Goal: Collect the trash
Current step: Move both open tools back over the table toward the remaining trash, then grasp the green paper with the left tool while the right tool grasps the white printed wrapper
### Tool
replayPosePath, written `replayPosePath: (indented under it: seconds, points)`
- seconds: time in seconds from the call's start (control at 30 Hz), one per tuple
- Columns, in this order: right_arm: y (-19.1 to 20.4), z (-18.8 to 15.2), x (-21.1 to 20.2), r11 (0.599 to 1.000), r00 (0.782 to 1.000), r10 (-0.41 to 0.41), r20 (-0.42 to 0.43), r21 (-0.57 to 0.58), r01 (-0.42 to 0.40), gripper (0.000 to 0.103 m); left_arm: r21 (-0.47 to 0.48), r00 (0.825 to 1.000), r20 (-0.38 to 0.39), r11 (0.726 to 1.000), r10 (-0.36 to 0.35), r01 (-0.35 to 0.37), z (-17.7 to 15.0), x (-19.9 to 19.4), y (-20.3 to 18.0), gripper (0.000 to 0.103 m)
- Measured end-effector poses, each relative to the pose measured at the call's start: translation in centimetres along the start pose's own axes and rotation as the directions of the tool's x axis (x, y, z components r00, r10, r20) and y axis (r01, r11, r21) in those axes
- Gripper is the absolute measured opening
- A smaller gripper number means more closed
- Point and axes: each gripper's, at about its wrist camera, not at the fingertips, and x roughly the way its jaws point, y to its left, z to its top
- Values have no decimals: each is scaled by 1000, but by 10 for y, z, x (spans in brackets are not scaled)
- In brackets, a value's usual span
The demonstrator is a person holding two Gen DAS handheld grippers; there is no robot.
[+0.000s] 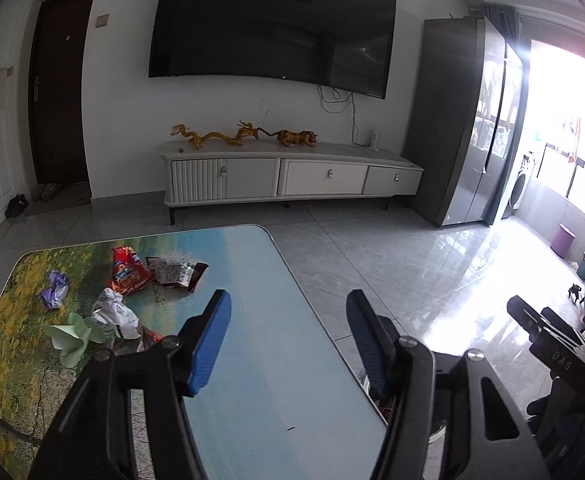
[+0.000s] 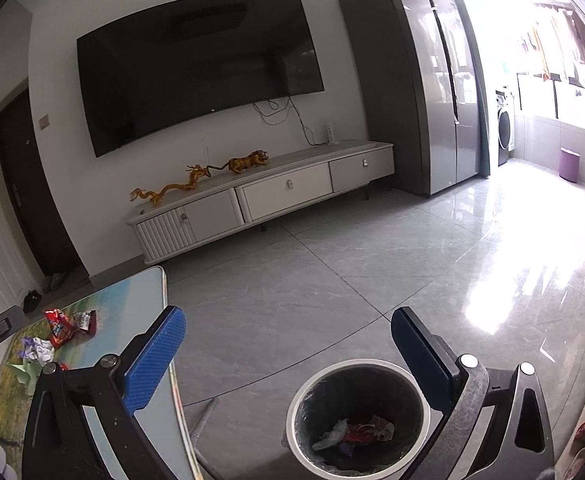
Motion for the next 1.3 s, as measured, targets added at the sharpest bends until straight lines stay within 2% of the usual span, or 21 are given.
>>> replayPosePath:
  seconds: [0.23, 0.3, 0.37, 0.5, 0.67, 0.93, 1.0, 1.07, 1.1, 1.17, 1.3]
  points:
    - [59, 1, 0, 993, 997, 69, -15, -90, -70, 103, -76, 999, 13, 996, 50, -49, -12, -18, 73, 58]
    - [75, 0, 5, 989, 995, 94, -33, -111, -97, 103, -92, 997, 10, 993, 75, -73, -19, -19, 98, 63]
    - [92, -2, 11, 982, 991, 124, -59, -134, -131, 103, -108, 994, 4, 989, 106, -105, -26, -19, 123, 75]
    - [125, -12, 25, 963, 978, 178, -111, -184, -196, 103, -143, 986, -24, 976, 164, -166, -37, -9, 176, 76]
    - [165, -29, 49, 932, 951, 242, -191, -226, -283, 103, -150, 974, -80, 964, 210, -220, -45, 16, 219, 76]
    - [222, -46, 81, 870, 898, 331, -291, -273, -410, 103, -206, 973, -159, 958, 168, -199, -50, 61, 249, 76]
    - [239, -48, 88, 848, 879, 360, -312, -283, -447, 103, -238, 972, -179, 952, 153, -194, -54, 69, 256, 73]
    - [256, -51, 96, 823, 859, 389, -334, -292, -486, 103, -266, 972, -194, 947, 133, -183, -58, 73, 263, 56]
    - [262, -52, 99, 813, 849, 401, -345, -294, -503, 103, -287, 973, -200, 943, 116, -171, -59, 74, 267, 53]
    - [278, -57, 106, 789, 825, 425, -372, -296, -539, 102, -315, 974, -204, 936, 96, -159, -63, 76, 276, 39]
    - [307, -68, 117, 742, 783, 457, -423, -305, -598, 100, -313, 977, -193, 937, 96, -154, -65, 70, 281, 36]
